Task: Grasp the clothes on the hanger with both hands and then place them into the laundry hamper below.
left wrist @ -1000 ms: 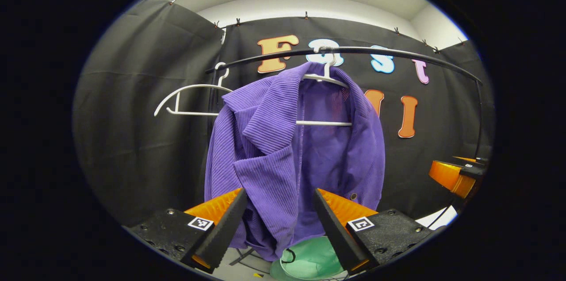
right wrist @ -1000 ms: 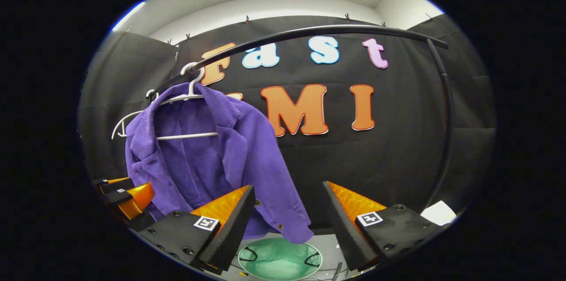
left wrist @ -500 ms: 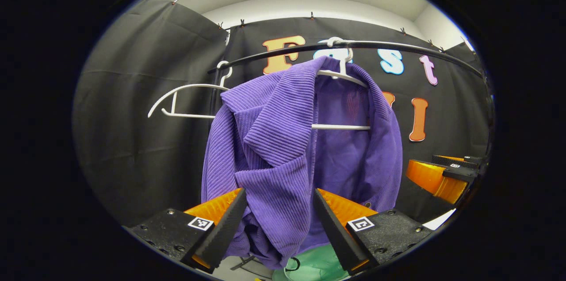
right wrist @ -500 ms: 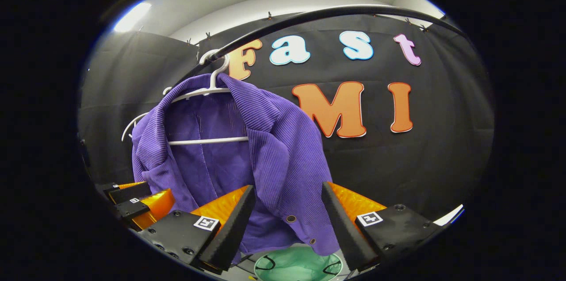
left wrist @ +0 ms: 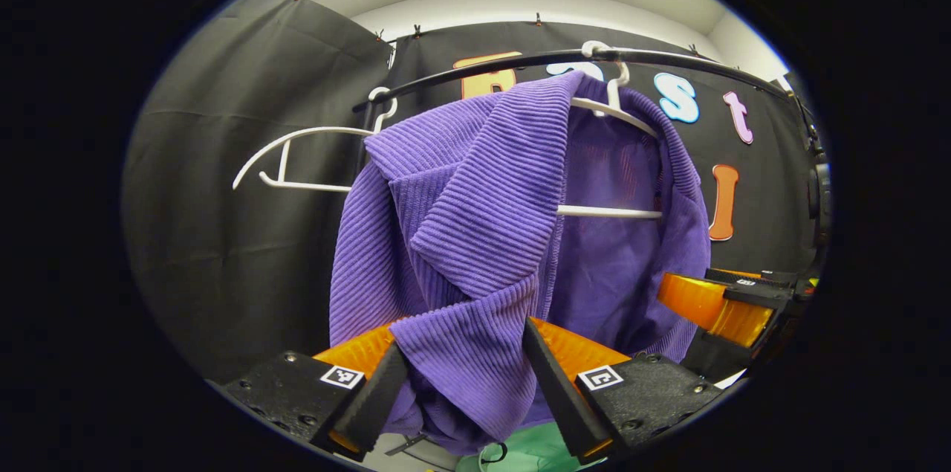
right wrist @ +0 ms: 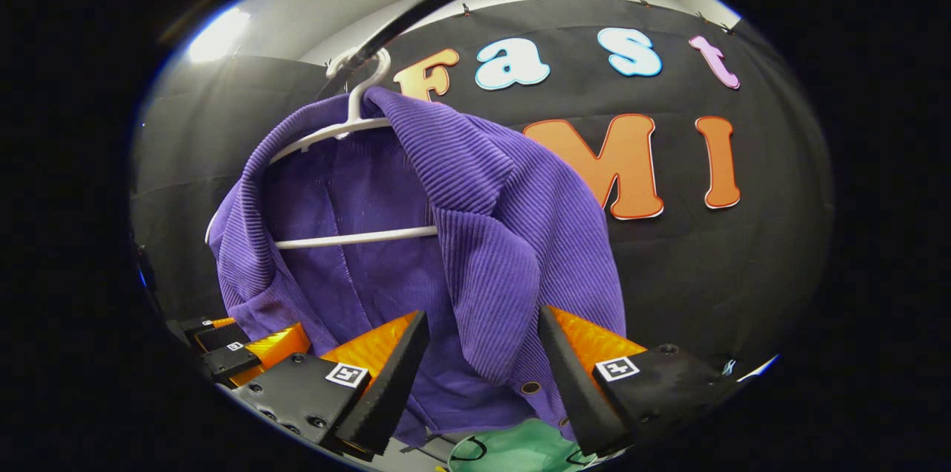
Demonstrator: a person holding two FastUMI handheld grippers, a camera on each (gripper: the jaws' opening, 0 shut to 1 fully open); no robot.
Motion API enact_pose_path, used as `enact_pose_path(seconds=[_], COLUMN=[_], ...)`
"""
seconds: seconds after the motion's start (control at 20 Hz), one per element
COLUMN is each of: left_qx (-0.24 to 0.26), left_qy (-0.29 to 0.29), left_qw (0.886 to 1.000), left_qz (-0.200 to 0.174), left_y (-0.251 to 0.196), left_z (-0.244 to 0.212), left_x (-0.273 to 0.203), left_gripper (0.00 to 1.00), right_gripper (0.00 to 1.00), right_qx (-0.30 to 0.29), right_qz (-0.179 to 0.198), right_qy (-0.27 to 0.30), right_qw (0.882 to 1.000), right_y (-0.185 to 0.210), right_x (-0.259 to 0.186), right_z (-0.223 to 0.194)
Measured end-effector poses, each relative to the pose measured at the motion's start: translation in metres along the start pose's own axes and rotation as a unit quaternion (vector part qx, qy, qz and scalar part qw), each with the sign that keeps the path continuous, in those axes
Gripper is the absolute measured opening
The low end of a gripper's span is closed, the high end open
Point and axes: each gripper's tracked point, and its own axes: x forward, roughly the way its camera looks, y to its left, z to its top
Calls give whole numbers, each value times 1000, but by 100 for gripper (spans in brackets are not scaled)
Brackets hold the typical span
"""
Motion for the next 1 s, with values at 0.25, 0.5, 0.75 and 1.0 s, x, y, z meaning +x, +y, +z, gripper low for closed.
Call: enact_pose_path(seconds=[0.25, 0.5, 0.75, 1.0], left_qx=[11, -9, -24, -17], left_qy=[5, 14, 21, 20], left_qw=[1000, 1000, 999, 998], left_qz=[4, -16, -43, -51], left_y=[0, -3, -13, -16], left_z=[0, -1, 2, 4], left_x=[11, 4, -6, -21], left_gripper=[63, 6, 2, 2], right_gripper=[80, 14, 13, 13], right_qx=[-7, 2, 21, 24], right_qz=[5, 37, 69, 88], right_qy=[16, 18, 30, 43], right_qw=[1000, 999, 997, 995], right_y=[-8, -17, -31, -43], right_x=[27, 28, 21, 17], right_z=[-5, 9, 18, 21])
